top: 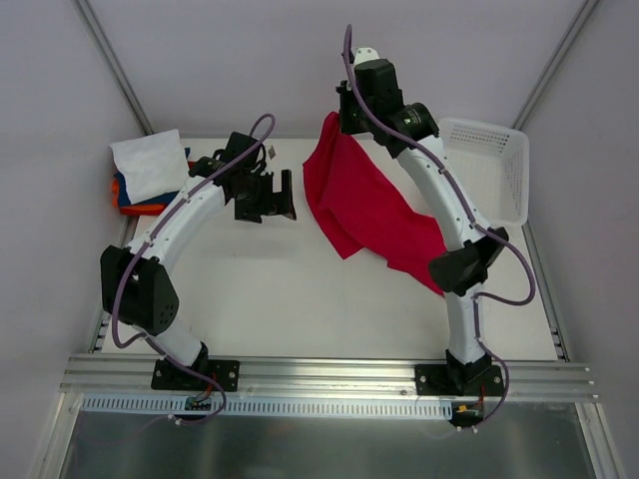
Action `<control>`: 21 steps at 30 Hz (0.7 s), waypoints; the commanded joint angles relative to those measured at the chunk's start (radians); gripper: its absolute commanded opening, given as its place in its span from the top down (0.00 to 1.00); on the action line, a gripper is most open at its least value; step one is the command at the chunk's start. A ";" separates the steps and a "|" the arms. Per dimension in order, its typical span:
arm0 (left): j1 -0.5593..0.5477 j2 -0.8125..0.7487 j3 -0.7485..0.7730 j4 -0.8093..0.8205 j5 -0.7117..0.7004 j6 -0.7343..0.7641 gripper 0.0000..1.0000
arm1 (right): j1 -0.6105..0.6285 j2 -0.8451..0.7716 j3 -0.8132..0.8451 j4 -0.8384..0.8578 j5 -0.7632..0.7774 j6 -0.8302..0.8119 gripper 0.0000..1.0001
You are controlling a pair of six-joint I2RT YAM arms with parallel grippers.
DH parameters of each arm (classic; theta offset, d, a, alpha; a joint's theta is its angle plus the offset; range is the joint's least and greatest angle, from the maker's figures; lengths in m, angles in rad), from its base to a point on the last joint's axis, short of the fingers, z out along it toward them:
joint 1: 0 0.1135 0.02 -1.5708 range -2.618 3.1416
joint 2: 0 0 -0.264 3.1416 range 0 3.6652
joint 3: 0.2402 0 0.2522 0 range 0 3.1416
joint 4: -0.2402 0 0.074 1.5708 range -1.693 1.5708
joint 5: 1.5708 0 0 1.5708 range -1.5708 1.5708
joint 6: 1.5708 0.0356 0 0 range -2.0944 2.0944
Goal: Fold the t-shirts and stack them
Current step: Move the tshirt to the center of the board
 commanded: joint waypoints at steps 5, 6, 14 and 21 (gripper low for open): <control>-0.008 -0.073 -0.035 -0.023 -0.023 -0.020 0.01 | -0.160 -0.030 -0.091 0.096 -0.047 0.218 0.73; -0.008 -0.075 -0.038 -0.023 -0.021 -0.021 0.01 | -0.194 -0.030 -0.116 0.086 -0.072 0.252 0.51; -0.040 -0.058 -0.023 -0.022 -0.004 -0.043 0.01 | -0.248 -0.173 -0.294 0.008 -0.050 0.206 0.04; -0.155 -0.017 0.066 -0.023 0.020 -0.067 0.01 | -0.297 -0.296 -0.405 -0.049 -0.030 0.140 0.11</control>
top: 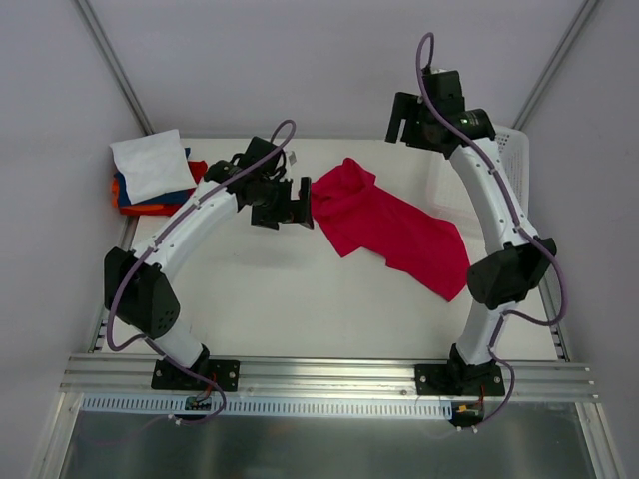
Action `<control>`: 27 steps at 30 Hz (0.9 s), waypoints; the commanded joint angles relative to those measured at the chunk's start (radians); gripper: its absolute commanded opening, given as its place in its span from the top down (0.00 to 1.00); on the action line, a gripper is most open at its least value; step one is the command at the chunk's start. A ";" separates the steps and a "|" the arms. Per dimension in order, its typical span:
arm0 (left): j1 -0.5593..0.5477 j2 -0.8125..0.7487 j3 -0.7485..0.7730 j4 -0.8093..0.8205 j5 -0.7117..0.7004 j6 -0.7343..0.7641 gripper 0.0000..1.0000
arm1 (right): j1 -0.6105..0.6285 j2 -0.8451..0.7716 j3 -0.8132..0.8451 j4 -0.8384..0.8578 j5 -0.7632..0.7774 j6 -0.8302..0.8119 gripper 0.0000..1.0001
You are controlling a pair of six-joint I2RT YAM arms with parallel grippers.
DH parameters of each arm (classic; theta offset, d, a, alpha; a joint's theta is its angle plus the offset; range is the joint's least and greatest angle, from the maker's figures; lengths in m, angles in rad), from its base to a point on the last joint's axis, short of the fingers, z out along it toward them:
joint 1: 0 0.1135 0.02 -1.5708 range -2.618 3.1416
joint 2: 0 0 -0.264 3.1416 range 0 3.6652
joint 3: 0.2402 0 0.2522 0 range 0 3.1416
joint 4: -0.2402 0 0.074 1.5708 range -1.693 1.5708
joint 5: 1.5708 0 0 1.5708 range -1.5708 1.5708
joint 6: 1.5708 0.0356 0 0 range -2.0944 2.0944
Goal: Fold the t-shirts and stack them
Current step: Flatten the tshirt out
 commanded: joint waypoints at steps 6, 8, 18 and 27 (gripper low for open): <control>-0.191 0.077 0.147 -0.006 0.036 -0.060 0.02 | -0.086 -0.165 0.001 -0.057 0.025 -0.049 0.34; -0.257 0.106 0.151 -0.002 0.005 -0.066 0.03 | -0.107 -0.185 -0.002 -0.057 0.041 -0.042 0.34; -0.442 0.223 0.047 0.343 0.001 -0.044 0.02 | -0.196 -0.243 -0.019 -0.033 0.019 -0.019 0.39; -0.482 0.411 0.000 0.794 0.013 -0.024 0.02 | -0.216 -0.468 -0.324 0.177 -0.129 0.001 0.37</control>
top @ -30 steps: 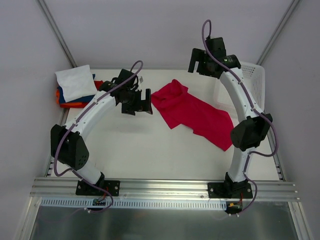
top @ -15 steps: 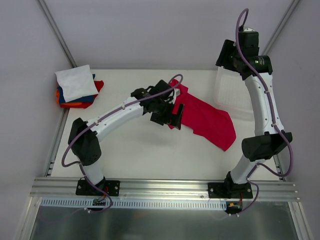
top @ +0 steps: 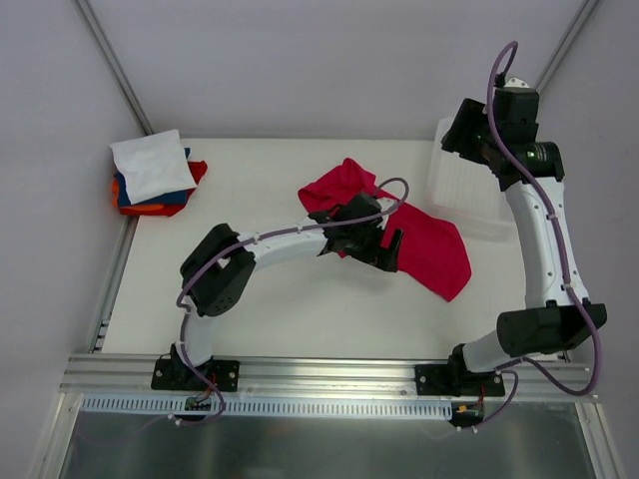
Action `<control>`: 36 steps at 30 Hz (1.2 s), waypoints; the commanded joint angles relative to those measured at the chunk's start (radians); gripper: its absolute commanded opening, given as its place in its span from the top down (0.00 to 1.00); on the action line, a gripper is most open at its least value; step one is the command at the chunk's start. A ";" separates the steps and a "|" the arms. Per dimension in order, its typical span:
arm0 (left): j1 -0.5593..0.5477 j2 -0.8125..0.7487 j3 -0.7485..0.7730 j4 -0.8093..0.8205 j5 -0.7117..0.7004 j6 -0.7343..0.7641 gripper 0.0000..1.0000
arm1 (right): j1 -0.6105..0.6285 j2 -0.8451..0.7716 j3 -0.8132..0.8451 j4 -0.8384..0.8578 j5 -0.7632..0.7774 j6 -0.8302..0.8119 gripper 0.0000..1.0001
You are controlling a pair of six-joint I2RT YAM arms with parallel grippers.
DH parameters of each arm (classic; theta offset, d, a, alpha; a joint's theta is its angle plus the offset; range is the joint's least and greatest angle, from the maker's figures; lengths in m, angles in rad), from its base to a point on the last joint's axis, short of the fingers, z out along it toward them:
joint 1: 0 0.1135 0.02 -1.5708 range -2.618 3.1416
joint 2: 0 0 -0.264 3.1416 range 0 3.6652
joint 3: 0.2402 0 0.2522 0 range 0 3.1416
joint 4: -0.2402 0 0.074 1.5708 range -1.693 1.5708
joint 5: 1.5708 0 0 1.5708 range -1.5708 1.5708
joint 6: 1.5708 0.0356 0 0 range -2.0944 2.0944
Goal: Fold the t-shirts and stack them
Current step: Flatten the tshirt out
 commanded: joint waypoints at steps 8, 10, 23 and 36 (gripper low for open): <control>-0.114 0.185 0.055 0.426 0.029 0.040 0.03 | -0.015 -0.247 -0.229 0.196 -0.154 0.006 0.35; -0.150 0.191 0.061 0.462 0.029 0.042 0.03 | -0.015 -0.274 -0.243 0.190 -0.168 0.002 0.34; -0.283 0.220 0.076 0.584 0.004 -0.050 0.02 | -0.028 -0.449 -0.289 0.084 -0.167 -0.054 0.31; -0.282 0.351 0.136 0.569 -0.029 -0.090 0.01 | -0.030 -0.500 -0.338 0.103 -0.295 -0.066 0.30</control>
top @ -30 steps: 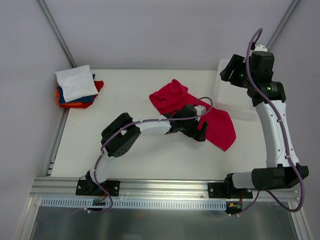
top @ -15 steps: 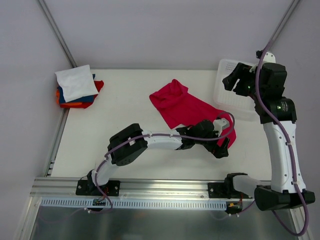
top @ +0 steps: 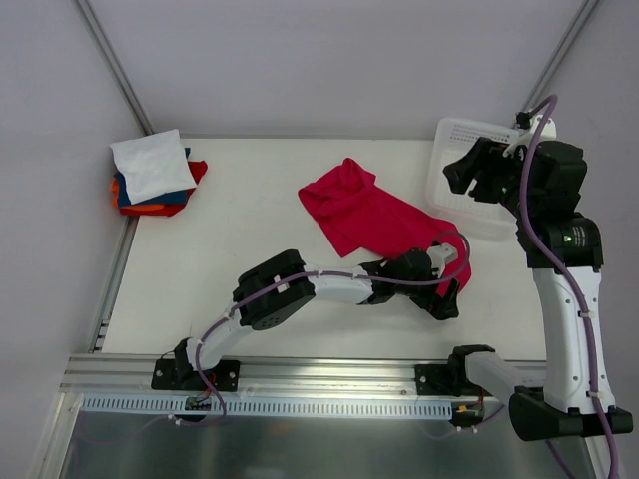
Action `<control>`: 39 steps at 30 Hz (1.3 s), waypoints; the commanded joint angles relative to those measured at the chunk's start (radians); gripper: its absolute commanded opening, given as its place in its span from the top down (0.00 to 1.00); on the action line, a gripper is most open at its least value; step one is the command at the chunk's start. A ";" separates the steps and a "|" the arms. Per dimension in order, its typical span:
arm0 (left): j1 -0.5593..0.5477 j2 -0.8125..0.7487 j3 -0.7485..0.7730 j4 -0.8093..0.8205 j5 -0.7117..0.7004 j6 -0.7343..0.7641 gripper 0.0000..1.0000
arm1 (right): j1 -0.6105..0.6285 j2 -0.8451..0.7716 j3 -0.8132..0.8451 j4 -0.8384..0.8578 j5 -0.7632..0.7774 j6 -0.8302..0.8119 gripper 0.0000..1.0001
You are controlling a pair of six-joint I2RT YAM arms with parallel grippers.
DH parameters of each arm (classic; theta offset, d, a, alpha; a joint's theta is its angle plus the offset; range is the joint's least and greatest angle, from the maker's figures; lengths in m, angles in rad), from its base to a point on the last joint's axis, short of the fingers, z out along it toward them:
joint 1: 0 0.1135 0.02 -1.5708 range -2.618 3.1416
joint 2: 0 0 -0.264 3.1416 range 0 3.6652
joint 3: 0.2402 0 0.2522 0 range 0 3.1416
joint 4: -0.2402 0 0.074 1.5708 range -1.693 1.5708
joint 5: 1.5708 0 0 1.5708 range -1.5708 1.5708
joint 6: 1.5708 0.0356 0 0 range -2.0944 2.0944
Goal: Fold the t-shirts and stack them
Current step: Flatten the tshirt out
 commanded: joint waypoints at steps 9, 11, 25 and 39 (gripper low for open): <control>0.010 0.065 0.065 0.003 -0.003 -0.024 0.01 | -0.010 -0.052 -0.050 0.049 -0.089 0.009 0.30; 0.014 0.078 0.066 0.006 0.000 -0.027 0.02 | -0.009 -0.058 -0.059 0.063 -0.102 0.028 0.30; 0.052 0.125 0.002 0.021 -0.009 -0.076 0.17 | -0.010 -0.132 -0.068 0.075 -0.122 0.043 0.29; 0.094 0.170 -0.049 0.041 -0.011 -0.131 0.52 | -0.010 -0.125 -0.099 0.097 -0.140 0.048 0.29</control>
